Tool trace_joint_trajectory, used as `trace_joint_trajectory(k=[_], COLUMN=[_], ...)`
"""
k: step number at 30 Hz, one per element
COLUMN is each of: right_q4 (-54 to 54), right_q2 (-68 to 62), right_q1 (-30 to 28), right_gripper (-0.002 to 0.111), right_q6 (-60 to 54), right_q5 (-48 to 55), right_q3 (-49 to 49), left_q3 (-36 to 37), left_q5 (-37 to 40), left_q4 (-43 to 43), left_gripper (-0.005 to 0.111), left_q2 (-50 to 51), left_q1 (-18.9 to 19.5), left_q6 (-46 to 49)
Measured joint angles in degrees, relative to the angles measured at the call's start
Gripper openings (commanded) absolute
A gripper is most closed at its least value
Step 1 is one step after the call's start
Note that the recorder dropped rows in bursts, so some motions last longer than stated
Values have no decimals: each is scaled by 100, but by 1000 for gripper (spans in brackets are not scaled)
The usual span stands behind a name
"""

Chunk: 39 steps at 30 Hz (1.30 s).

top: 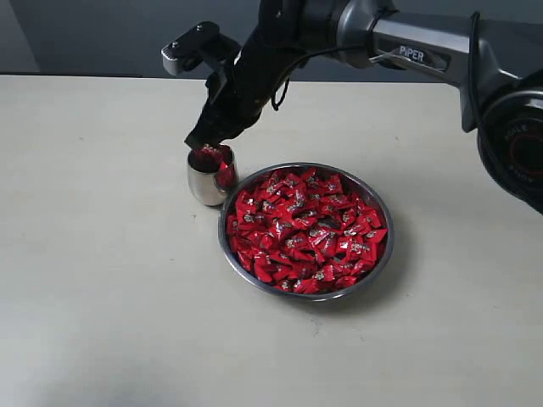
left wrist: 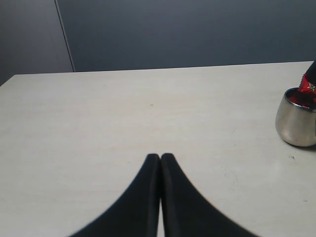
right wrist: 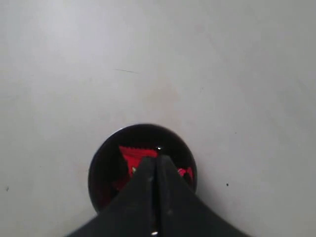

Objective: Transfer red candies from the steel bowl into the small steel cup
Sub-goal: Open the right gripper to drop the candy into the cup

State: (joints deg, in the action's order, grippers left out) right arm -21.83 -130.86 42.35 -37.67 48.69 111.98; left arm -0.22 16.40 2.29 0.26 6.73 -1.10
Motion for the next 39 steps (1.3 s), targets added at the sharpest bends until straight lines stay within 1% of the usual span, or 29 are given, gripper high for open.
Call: trace_joint_trajectory(k=[13, 14, 19, 21, 33, 35, 38, 39], right_q4=[34, 34, 34, 34, 34, 34, 34, 34], right_q2=[0, 0, 0, 0, 0, 0, 0, 0], right_q1=[10, 10, 10, 10, 10, 10, 10, 10], right_gripper=[0, 2, 31, 36, 35, 28, 8, -1], right_q6=[0, 0, 0, 0, -15, -3, 61, 93], right_q5=[9, 14, 24, 24, 97, 151, 234, 273], right_q3=[0, 0, 0, 0, 0, 0, 0, 0], left_q3=[0, 0, 0, 0, 0, 0, 0, 0], left_q5=[0, 0, 0, 0, 0, 0, 0, 0], left_q4=[10, 10, 10, 10, 10, 10, 10, 10], left_gripper=[0, 0, 0, 0, 0, 0, 0, 0], left_q2=[0, 0, 0, 0, 0, 0, 0, 0], left_q1=[0, 0, 0, 0, 0, 0, 0, 0], left_q6=[0, 0, 0, 0, 0, 0, 0, 0])
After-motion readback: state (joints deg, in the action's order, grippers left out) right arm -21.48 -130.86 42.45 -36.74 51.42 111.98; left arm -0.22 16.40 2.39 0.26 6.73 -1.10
